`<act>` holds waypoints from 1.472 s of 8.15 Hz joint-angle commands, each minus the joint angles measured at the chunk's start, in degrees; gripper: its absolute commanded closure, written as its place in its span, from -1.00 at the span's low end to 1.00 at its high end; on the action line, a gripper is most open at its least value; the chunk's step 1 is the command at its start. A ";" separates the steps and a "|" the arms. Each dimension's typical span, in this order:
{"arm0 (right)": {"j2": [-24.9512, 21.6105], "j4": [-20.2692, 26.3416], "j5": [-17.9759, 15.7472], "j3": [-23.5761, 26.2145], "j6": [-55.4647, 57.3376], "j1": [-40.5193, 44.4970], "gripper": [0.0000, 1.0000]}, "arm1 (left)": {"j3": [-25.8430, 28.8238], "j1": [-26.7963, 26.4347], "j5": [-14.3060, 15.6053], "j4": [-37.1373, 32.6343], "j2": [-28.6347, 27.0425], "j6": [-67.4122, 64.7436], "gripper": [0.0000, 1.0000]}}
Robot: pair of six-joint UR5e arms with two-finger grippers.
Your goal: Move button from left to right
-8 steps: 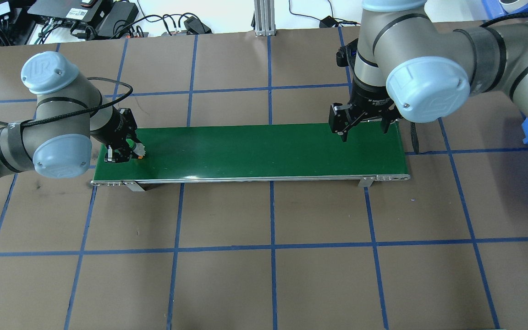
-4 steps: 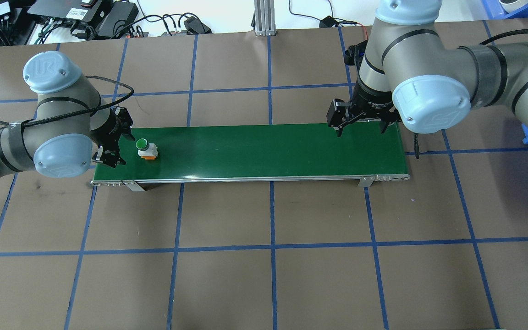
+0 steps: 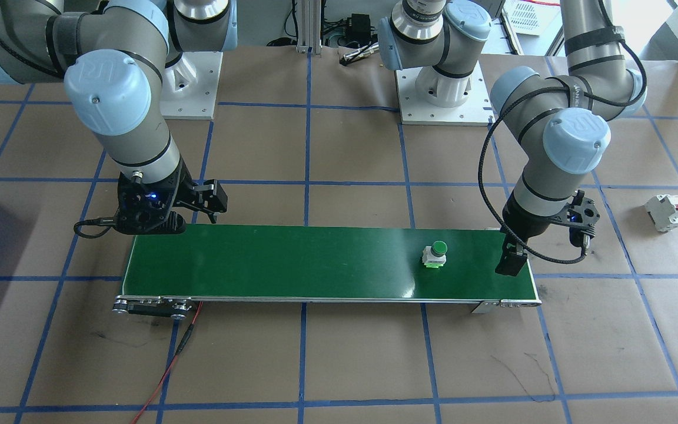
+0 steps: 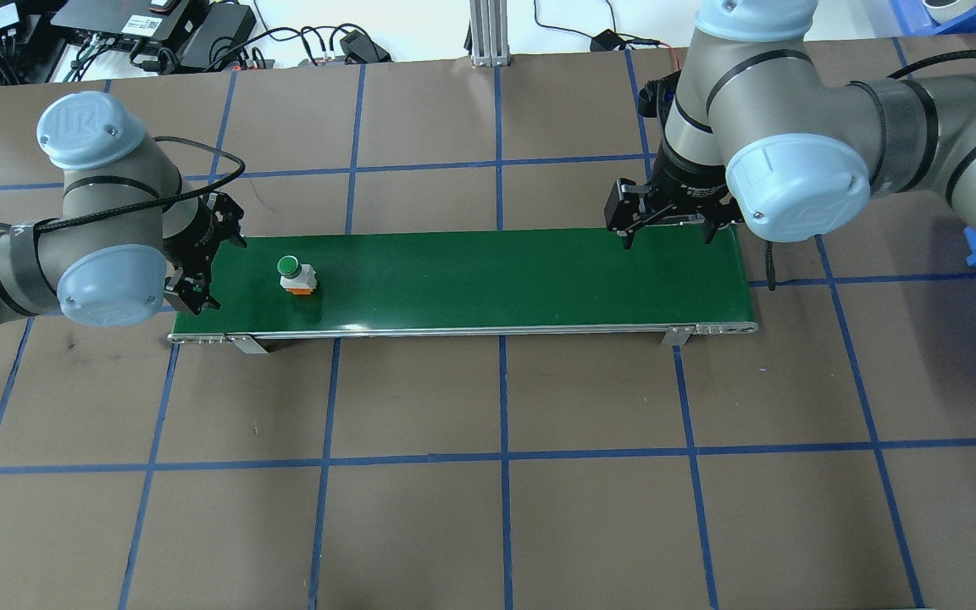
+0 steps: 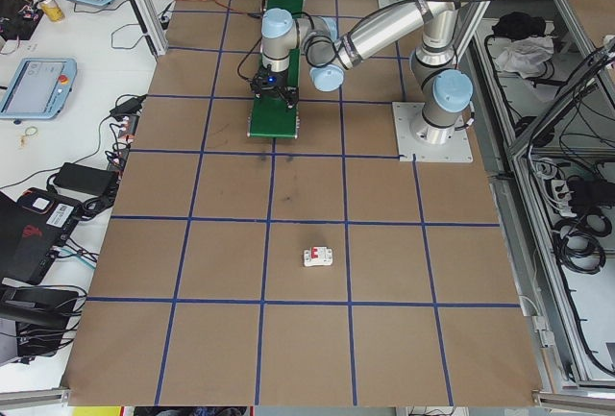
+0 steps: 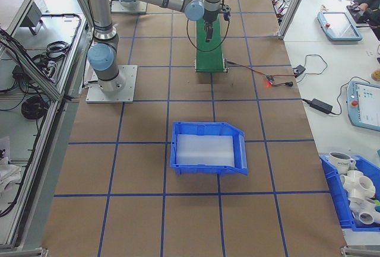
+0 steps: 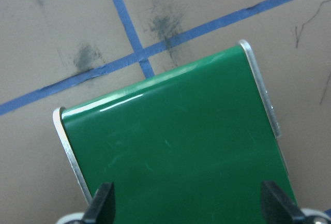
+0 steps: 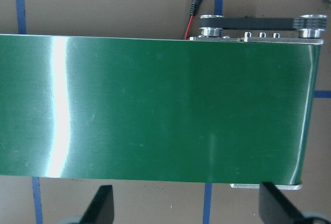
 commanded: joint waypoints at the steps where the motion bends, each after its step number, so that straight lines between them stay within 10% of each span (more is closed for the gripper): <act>1: 3.37 0.11 5.45 -0.02 -3.35 0.00 -1.00 | 1.04 1.69 0.18 0.05 3.52 32.25 -0.96; 3: 3.38 -0.59 8.04 0.51 -2.06 -1.22 -1.00 | 7.07 0.73 0.36 -10.05 6.43 40.42 -0.97; 7: 2.94 -1.03 13.31 0.77 8.15 -1.58 -1.00 | 36.59 -12.17 4.48 -40.78 2.24 45.08 -1.00; 12: 2.85 -2.60 13.75 0.86 12.34 0.08 -1.00 | 37.87 -18.18 2.57 -40.82 1.52 45.43 -1.00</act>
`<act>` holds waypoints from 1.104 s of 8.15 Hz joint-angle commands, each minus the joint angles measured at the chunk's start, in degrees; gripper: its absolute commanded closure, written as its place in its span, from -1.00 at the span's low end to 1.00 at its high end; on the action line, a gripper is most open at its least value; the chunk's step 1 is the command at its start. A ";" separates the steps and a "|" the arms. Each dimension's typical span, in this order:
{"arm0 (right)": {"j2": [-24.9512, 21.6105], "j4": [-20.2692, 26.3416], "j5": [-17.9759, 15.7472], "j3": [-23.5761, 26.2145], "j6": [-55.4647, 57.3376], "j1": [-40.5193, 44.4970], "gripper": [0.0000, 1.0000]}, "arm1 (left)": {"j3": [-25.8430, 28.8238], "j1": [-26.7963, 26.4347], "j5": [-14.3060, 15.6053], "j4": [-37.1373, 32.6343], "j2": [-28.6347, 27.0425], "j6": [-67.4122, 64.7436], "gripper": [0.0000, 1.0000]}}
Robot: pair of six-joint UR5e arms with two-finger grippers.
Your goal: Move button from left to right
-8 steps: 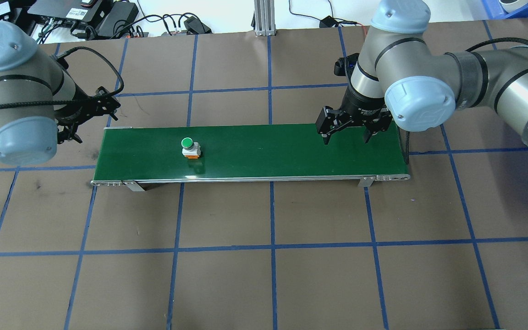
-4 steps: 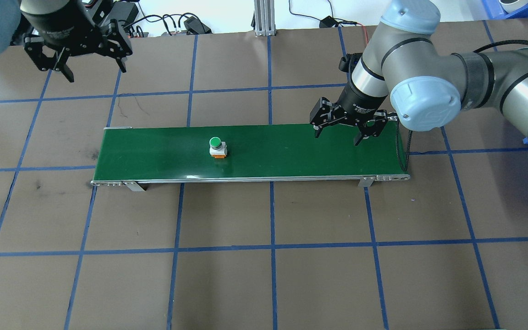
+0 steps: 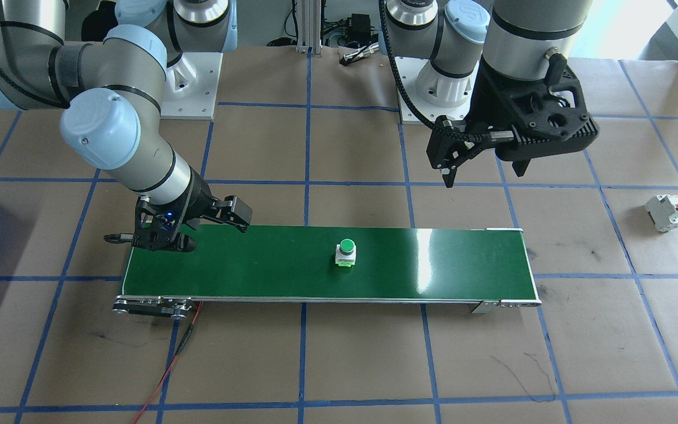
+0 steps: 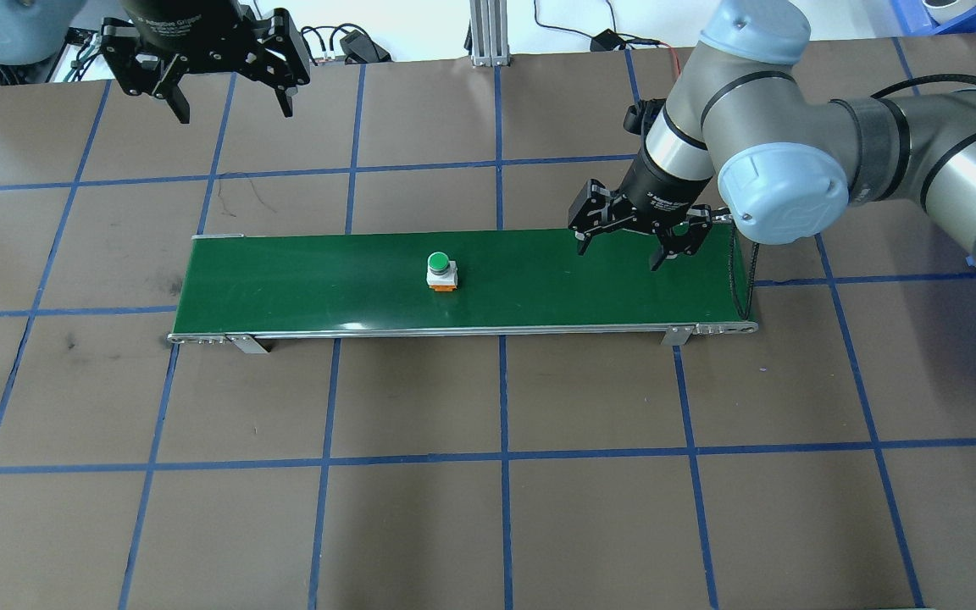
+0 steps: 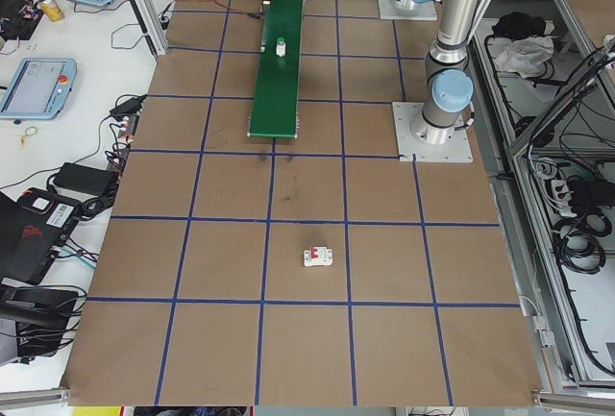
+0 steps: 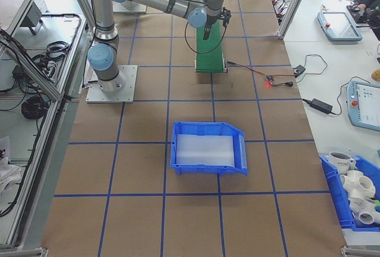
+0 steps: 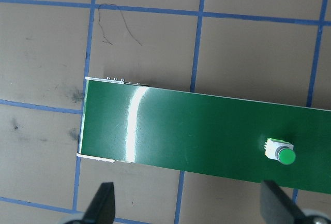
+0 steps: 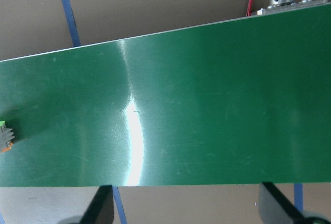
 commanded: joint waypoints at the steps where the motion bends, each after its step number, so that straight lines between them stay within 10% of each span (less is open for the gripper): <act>1: 0.46 -3.85 0.39 0.03 6.47 3.55 -1.00 | 0.07 -0.61 -2.31 0.29 -0.92 0.13 -1.00; 7: 6.97 -15.21 -2.49 -0.06 5.46 10.17 -1.00 | 0.07 -3.69 -8.71 -0.06 0.31 1.71 -1.00; 8: 8.02 -14.86 -7.81 -0.06 3.53 10.17 -0.95 | -0.10 -3.51 -10.47 0.20 -0.04 2.15 -1.00; 9: 8.46 -12.69 -10.13 -0.06 2.38 10.08 -0.29 | 0.16 -3.51 -10.49 0.38 -0.48 2.16 -1.00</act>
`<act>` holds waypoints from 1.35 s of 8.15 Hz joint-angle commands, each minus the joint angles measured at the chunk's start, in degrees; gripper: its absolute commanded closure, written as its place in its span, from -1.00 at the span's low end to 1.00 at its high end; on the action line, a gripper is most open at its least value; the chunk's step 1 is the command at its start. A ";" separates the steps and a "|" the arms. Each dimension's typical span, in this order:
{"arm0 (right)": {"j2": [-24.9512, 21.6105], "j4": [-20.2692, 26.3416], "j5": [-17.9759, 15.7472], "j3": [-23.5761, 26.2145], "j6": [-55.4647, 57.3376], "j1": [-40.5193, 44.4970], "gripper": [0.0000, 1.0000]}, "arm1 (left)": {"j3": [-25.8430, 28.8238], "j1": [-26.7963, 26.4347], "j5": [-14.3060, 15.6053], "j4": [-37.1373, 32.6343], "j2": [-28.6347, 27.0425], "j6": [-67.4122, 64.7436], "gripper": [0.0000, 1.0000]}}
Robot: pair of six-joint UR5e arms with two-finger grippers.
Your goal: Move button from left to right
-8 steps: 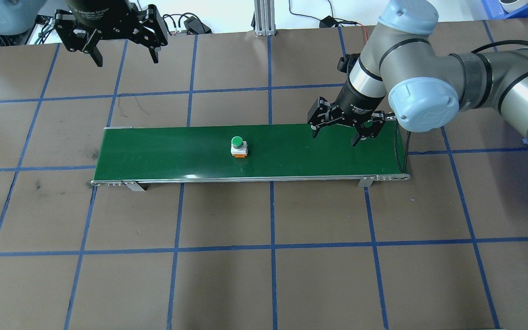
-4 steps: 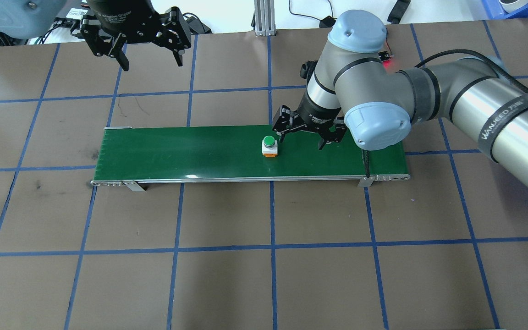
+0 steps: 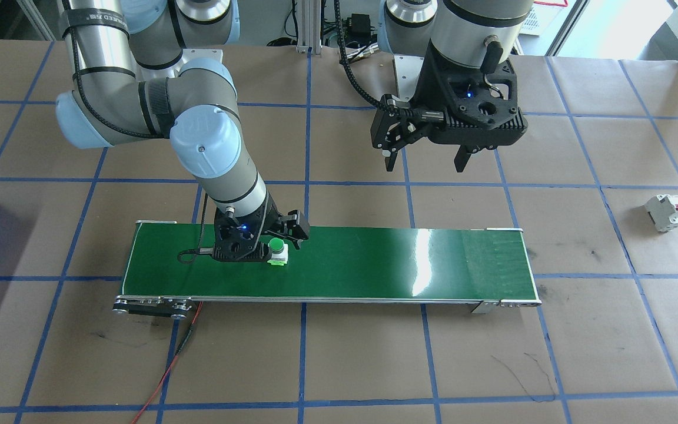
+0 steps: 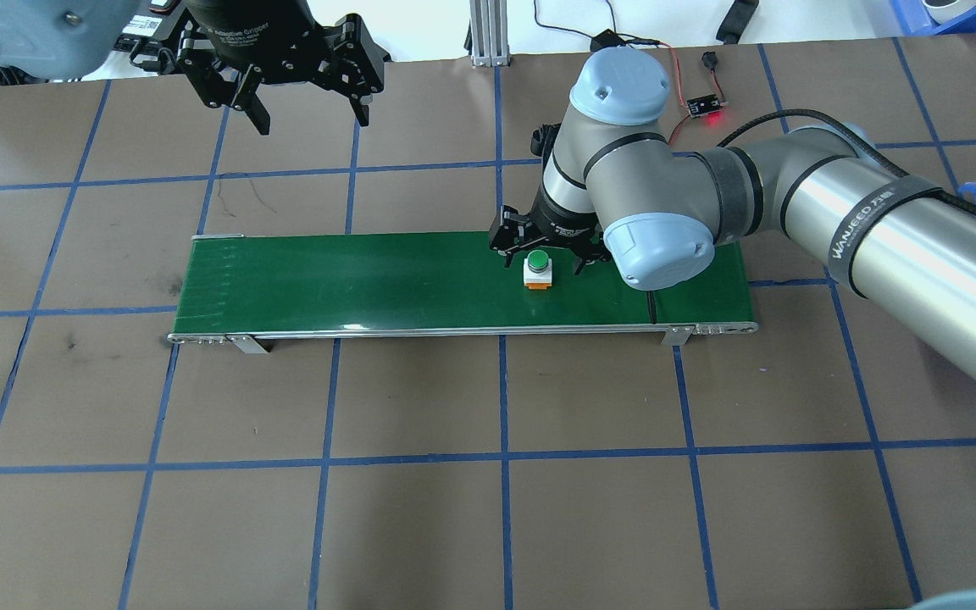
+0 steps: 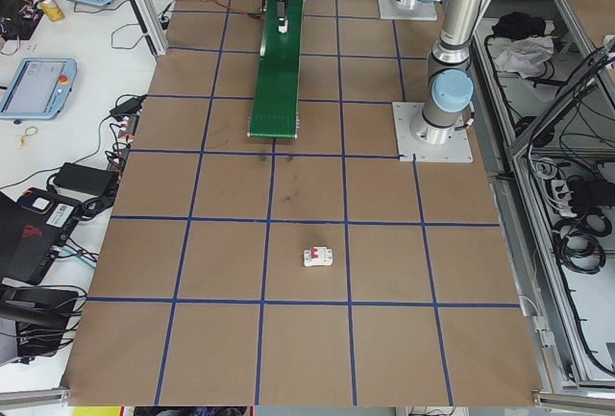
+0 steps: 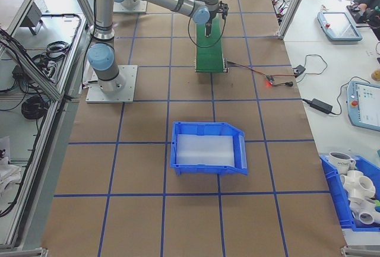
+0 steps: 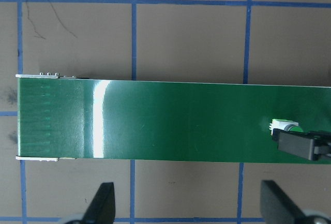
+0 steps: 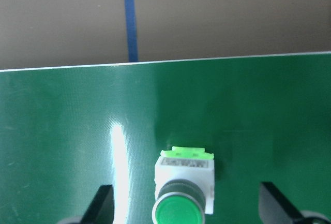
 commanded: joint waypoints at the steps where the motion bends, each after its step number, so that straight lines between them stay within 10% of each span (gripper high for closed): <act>1: 1.43 3.05 -5.25 -0.09 -3.58 0.00 0.23 | 0.33 0.09 -1.26 0.30 -0.37 0.60 -1.00; 3: 0.82 5.69 -5.25 -0.44 -5.69 -0.87 1.00 | 0.07 0.09 -1.08 0.30 -0.10 0.69 -1.00; 8: -10.92 23.41 -5.60 -4.57 -39.54 -19.46 1.00 | -0.28 0.09 -0.91 -0.13 1.30 0.61 -1.00; 11: -18.25 29.17 -12.95 -4.57 -66.33 -33.18 1.00 | -0.37 0.09 -0.82 -0.22 1.48 0.61 -1.00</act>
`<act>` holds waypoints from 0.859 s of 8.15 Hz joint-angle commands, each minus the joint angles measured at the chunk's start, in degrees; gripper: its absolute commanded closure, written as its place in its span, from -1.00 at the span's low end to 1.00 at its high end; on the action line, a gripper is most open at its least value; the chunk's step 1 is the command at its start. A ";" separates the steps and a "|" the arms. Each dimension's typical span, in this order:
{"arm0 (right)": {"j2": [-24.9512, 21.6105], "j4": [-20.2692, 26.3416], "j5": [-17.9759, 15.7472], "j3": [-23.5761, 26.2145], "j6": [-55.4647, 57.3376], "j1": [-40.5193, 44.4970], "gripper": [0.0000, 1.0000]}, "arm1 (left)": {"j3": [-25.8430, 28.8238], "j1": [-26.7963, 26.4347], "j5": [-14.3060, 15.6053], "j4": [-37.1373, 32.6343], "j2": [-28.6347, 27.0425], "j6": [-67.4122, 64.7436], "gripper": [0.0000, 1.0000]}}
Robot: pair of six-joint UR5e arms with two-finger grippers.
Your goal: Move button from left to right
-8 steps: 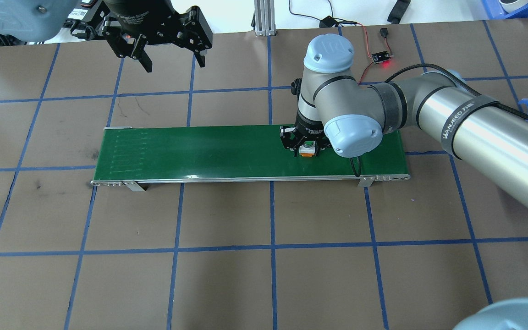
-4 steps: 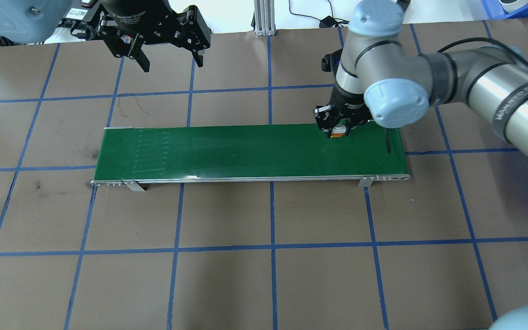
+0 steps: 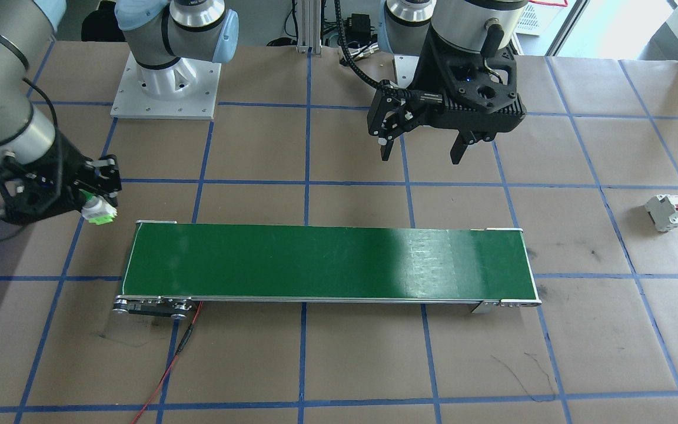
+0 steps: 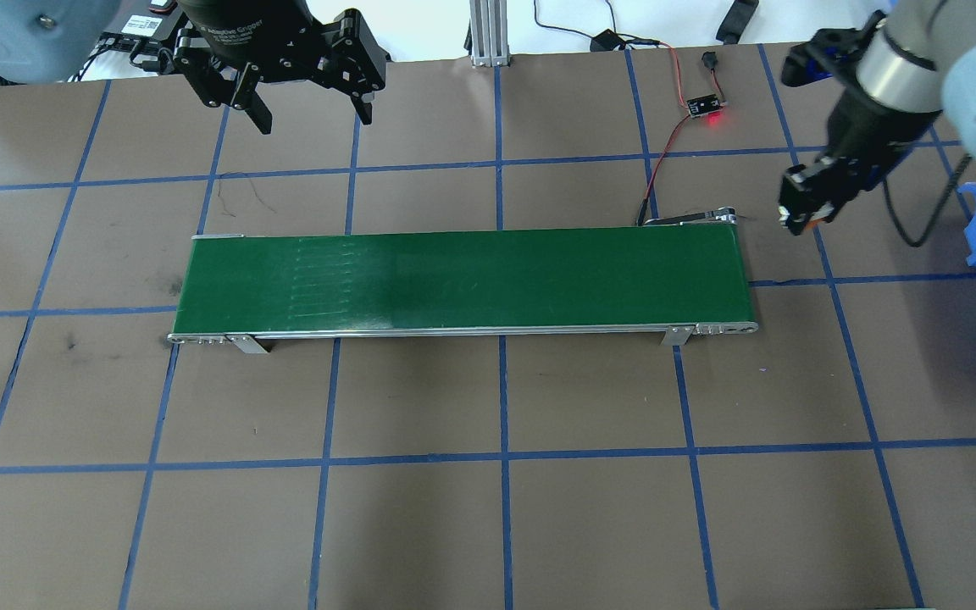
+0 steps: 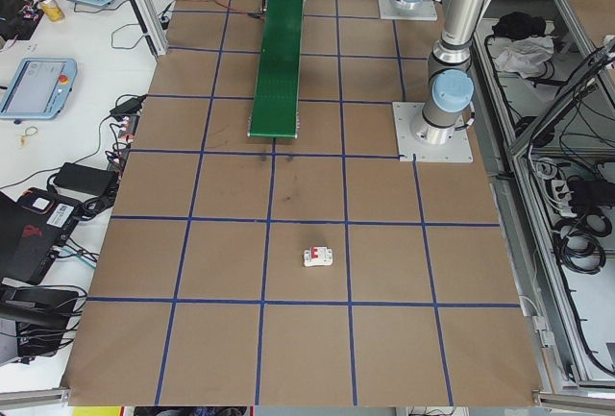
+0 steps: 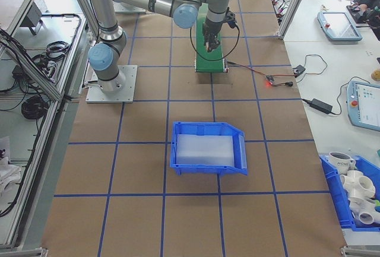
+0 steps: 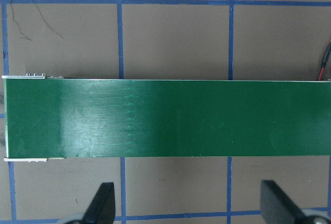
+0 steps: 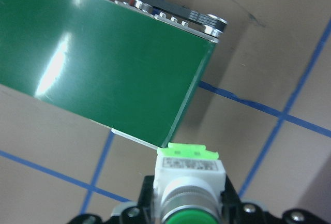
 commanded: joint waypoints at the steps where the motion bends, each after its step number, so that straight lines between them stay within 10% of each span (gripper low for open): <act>1: -4.07 1.45 -6.07 -0.22 -28.03 -13.43 1.00 | -0.04 0.00 0.02 0.09 -0.16 0.00 -1.00; 7: 13.10 -25.14 -2.84 -0.05 -84.26 -37.90 1.00 | -0.13 0.00 0.02 -0.26 -0.25 0.00 -1.00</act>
